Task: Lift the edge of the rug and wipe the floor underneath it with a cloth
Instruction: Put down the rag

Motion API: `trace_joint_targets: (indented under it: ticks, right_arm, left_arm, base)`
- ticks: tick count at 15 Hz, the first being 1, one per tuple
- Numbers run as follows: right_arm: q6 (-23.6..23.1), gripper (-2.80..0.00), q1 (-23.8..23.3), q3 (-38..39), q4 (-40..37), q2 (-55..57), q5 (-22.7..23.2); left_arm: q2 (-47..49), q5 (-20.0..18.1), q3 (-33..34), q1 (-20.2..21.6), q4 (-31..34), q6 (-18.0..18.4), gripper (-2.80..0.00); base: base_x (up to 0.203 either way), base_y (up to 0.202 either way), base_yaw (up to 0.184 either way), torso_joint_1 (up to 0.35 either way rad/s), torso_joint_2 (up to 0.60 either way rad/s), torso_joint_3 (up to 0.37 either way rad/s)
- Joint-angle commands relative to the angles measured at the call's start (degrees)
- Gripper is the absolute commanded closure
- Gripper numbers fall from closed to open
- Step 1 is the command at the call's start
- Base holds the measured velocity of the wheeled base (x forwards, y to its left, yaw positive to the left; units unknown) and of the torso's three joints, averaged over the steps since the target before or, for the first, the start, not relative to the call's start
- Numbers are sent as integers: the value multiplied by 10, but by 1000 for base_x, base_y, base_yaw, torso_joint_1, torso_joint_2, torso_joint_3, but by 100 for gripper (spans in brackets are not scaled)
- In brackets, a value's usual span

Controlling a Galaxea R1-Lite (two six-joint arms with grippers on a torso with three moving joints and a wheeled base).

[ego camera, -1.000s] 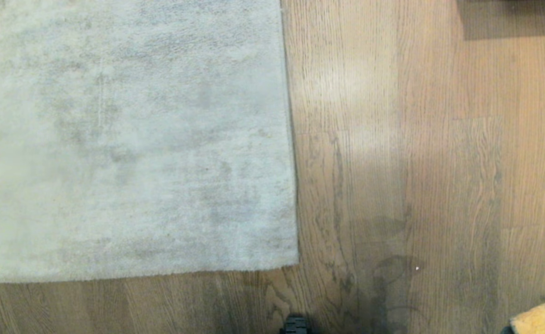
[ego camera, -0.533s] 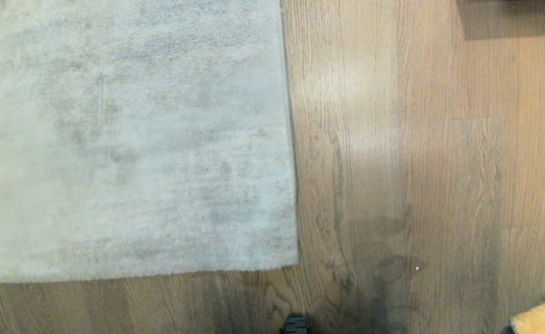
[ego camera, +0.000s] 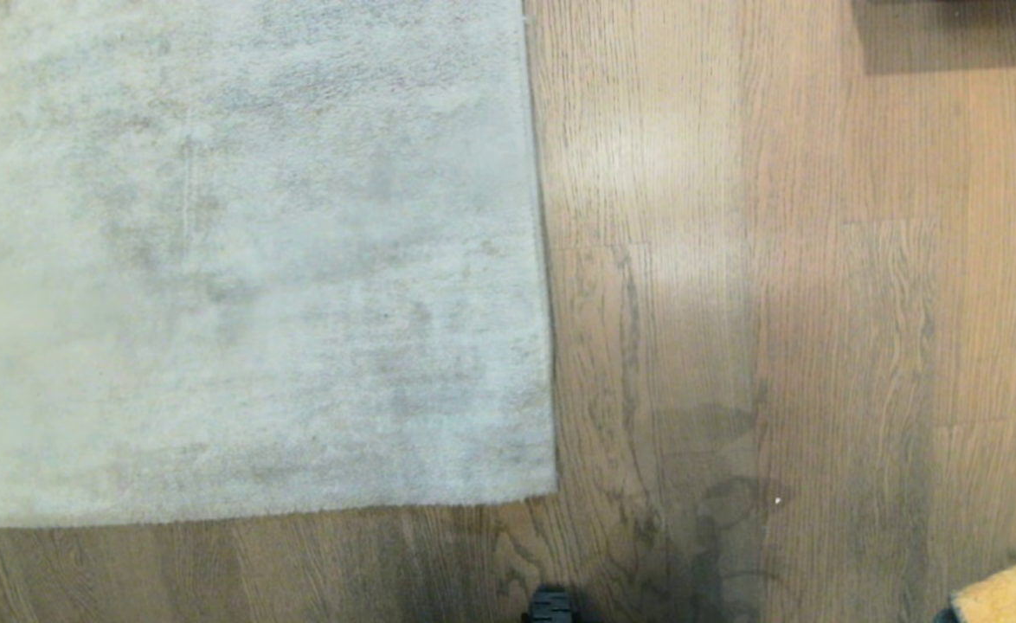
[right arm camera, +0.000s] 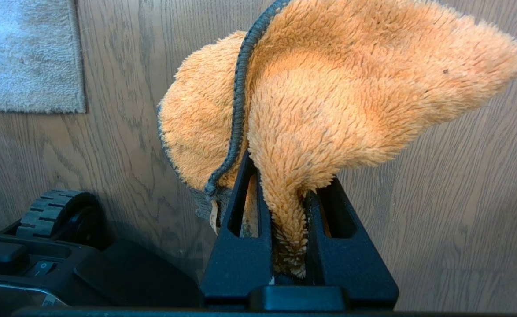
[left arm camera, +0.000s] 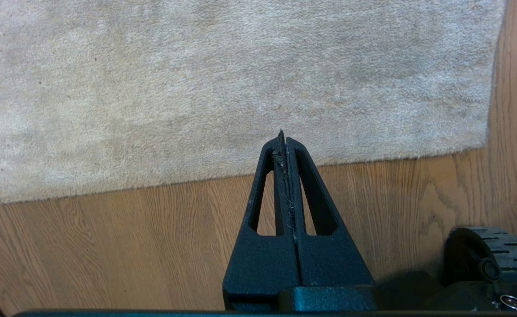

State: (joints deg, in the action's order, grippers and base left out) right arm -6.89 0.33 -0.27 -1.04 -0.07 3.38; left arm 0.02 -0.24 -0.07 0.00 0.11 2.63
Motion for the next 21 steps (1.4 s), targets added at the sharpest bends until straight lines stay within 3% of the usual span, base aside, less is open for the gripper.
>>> trace_joint_targets:
  ticks: [1,11,21]
  right_arm:
    - [-1,0,0,0,0,1,1]
    - [-1,0,0,0,0,1,1]
    - [-1,0,0,0,0,1,1]
  left_arm:
    - [0,0,1,0,0,0,0]
    - [0,1,0,0,0,0,0]
    - [0,1,0,0,0,0,0]
  base:
    - [0,0,0,0,0,0]
    - [0,0,0,0,0,10]
    - [0,0,0,3,1,186]
